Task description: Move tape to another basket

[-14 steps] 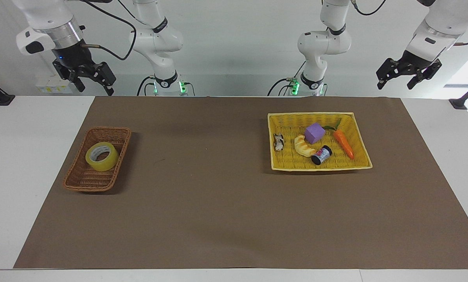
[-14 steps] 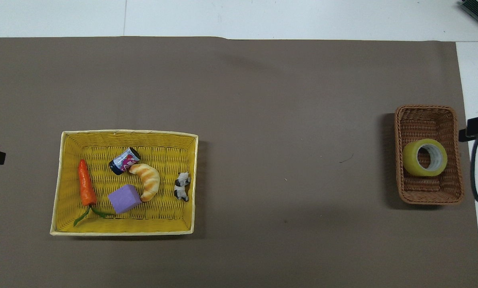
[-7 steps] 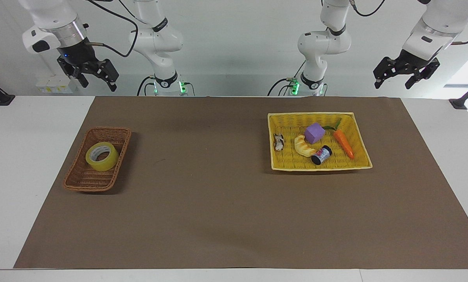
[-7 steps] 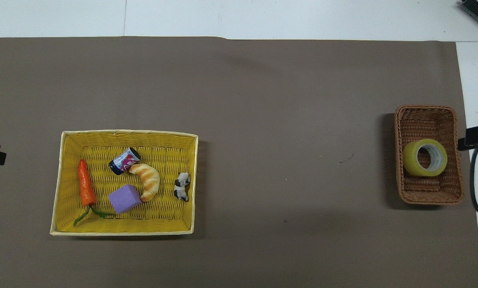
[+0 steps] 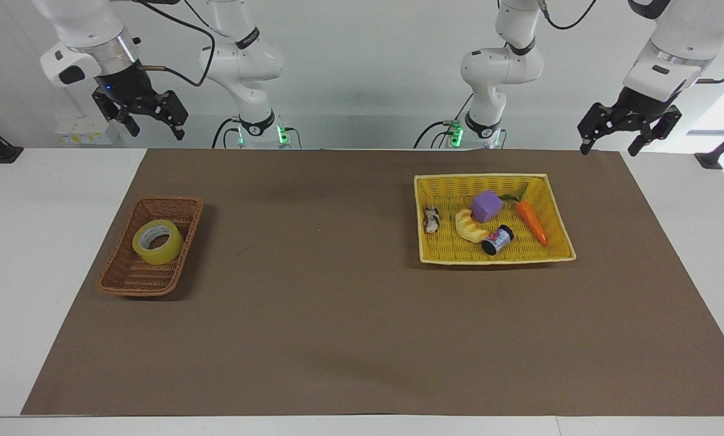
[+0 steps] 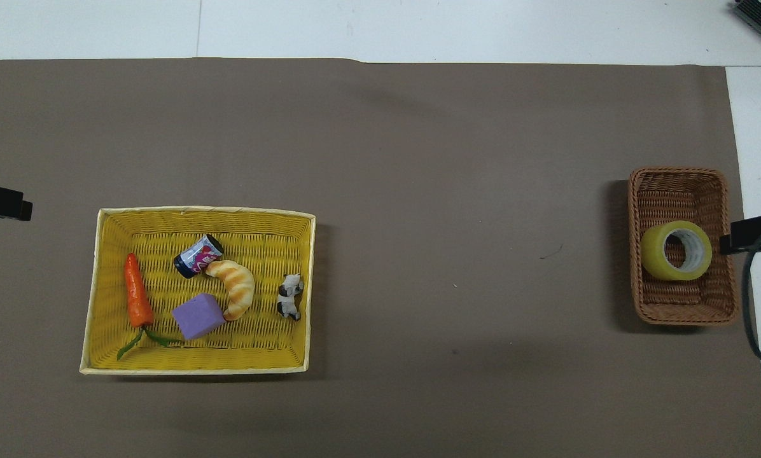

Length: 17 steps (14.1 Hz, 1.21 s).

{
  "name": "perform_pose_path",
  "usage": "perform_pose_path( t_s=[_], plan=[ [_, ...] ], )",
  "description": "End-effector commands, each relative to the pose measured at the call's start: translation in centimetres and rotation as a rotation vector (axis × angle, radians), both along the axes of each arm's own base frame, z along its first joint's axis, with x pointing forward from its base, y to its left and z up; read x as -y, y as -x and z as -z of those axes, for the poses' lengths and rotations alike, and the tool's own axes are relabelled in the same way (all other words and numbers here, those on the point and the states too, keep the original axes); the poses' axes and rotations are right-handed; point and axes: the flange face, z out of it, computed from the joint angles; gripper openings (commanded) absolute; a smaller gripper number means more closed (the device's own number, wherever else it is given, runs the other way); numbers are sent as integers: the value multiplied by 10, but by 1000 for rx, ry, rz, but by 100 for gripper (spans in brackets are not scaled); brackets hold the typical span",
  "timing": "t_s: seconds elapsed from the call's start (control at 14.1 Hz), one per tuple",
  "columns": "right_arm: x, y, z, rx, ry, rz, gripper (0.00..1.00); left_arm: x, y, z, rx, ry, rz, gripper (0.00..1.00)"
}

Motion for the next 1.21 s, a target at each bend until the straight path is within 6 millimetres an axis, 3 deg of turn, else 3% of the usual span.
perform_pose_path(
  t_s=[0.0, 0.64, 0.92, 1.14],
  plan=[
    [0, 9, -1, 1, 25, -38, 100, -6, 3, 2, 16, 17, -22, 100],
    [5, 6, -2, 14, 31, -61, 100, 0, 7, 0, -4, 16, -4, 100],
    [7, 5, -1, 16, 31, -64, 100, -11, 5, 0, 2, 16, -16, 100],
    [7, 6, -1, 16, 29, -61, 100, -2, 5, -1, 6, 17, -5, 100]
  ],
)
